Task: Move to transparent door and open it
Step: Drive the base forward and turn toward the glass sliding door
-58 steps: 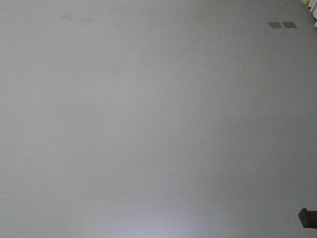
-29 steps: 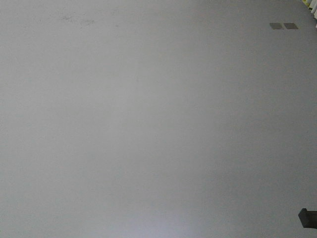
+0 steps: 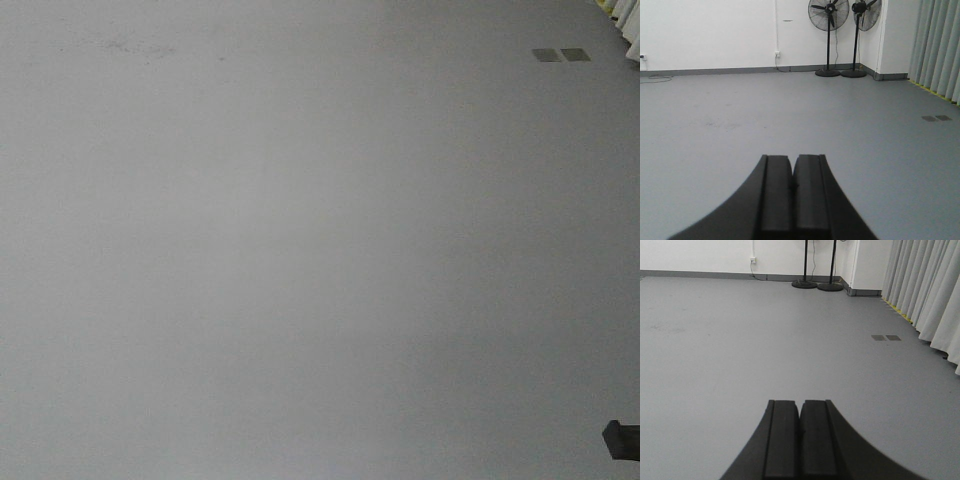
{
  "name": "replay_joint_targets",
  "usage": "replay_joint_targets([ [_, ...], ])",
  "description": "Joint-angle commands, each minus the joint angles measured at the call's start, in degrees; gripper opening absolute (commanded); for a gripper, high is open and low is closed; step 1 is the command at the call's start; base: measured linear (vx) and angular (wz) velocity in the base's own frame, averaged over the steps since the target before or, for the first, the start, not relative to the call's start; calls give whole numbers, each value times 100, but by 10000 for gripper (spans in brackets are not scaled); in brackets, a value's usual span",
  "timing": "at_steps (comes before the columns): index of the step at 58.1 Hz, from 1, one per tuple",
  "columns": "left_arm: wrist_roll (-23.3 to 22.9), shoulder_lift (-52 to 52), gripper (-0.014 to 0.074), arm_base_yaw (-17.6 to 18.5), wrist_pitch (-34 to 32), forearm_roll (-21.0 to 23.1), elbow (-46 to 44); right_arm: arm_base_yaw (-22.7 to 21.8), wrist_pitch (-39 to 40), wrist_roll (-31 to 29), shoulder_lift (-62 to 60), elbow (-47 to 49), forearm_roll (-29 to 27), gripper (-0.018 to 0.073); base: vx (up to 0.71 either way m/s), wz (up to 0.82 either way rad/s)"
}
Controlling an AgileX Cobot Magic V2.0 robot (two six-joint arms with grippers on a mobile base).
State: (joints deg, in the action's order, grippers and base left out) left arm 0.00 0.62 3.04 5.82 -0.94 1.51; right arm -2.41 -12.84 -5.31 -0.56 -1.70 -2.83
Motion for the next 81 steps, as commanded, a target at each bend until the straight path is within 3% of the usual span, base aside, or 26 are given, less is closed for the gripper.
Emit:
replay_joint_targets([
  [1,-53,71,-6,41,-444,57,175,-20,455,-5,-79,-78,14,-8,15,-8],
  [44,-53,71,-6,41,-444,57,175,-20,455,-5,-79,-78,14,-8,16,12],
  [81,-53,71,-6,41,-444,57,175,-20,450,-5,-79,-78,14,-8,35,15],
])
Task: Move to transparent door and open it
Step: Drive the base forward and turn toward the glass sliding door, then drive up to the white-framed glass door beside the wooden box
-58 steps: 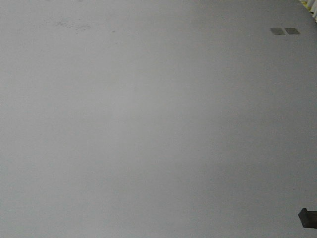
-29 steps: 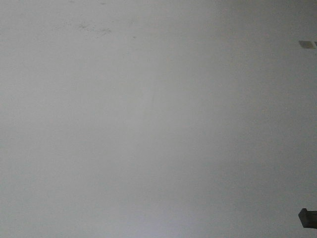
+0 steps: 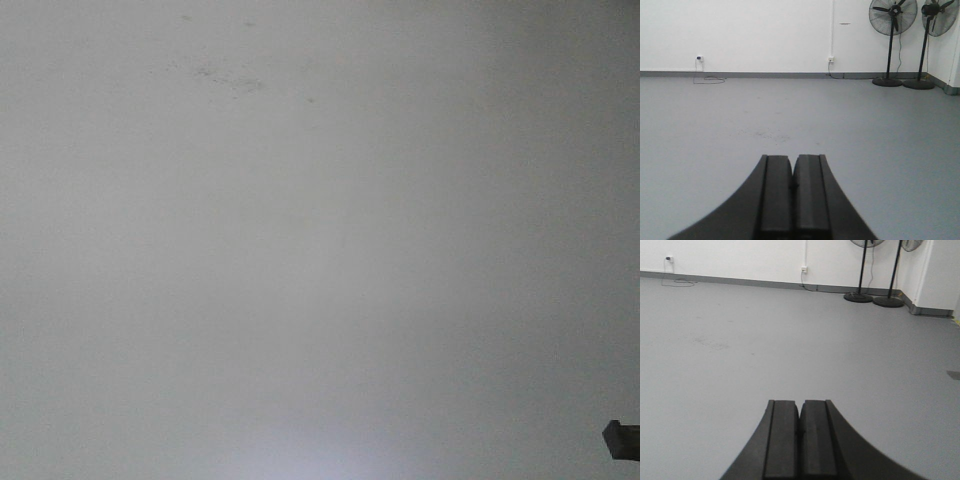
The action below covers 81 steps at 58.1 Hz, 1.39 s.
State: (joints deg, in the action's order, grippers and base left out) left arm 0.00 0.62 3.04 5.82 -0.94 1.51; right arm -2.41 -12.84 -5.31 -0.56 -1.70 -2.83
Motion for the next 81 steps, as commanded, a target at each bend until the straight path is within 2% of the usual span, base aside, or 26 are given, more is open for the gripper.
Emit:
replay_joint_targets([
  [1,-53,71,-6,41,-444,57,175,-20,450,-5,-79,-78,14,-8,43,20],
  [81,-53,71,-6,41,-444,57,175,-20,450,-5,-79,-78,14,-8,47,35],
])
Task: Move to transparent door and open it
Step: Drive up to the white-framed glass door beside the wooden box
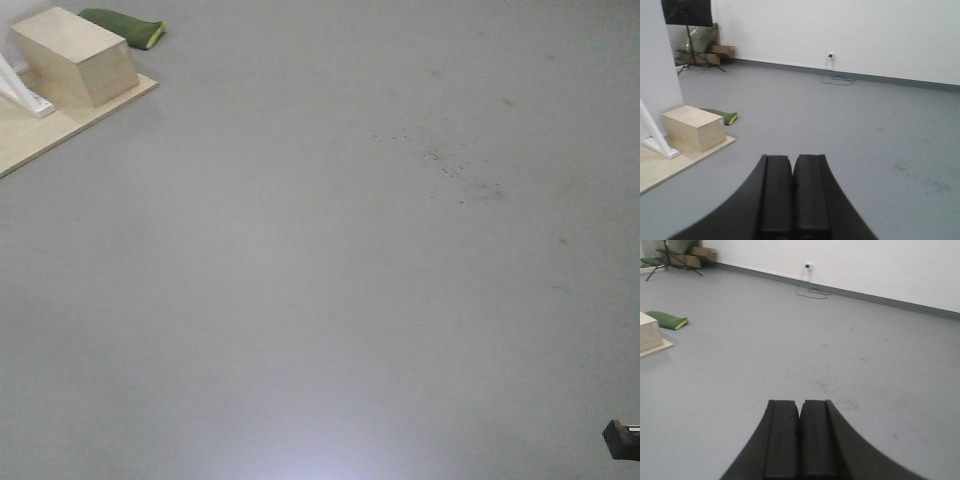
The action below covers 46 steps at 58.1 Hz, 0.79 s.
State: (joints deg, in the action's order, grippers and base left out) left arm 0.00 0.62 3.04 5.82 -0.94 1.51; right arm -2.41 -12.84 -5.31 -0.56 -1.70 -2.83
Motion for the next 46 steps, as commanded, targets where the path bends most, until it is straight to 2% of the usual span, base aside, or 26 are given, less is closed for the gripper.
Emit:
replay_joint_targets([
  [1,-53,71,-6,41,-444,57,175,-20,450,-5,-79,-78,14,-8,51,56],
  [46,-53,71,-6,41,-444,57,175,-20,455,-5,-79,-78,14,-8,53,55],
])
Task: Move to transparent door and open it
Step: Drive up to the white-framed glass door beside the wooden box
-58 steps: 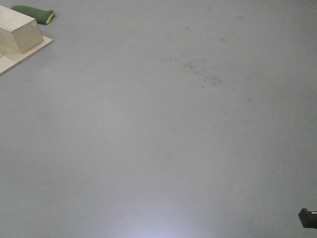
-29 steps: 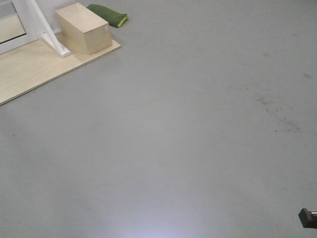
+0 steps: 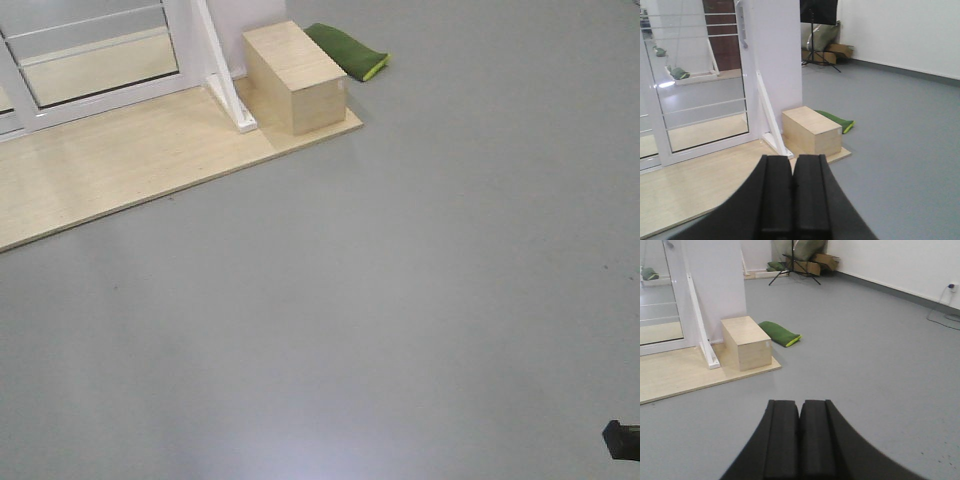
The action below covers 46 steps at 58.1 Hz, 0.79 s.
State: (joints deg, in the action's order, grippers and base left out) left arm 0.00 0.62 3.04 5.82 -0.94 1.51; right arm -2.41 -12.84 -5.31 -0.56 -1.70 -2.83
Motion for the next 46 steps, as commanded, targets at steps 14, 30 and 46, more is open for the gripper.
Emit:
replay_joint_targets([
  [14,-53,71,-6,41,-444,57,175,-20,455,-5,-79,-78,14,-8,54,34],
  [30,-53,71,-6,41,-444,57,175,-20,455,-5,-79,-78,14,-8,54,23],
  [46,-53,71,-6,41,-444,57,175,-20,455,-5,-79,-78,14,-8,55,22],
])
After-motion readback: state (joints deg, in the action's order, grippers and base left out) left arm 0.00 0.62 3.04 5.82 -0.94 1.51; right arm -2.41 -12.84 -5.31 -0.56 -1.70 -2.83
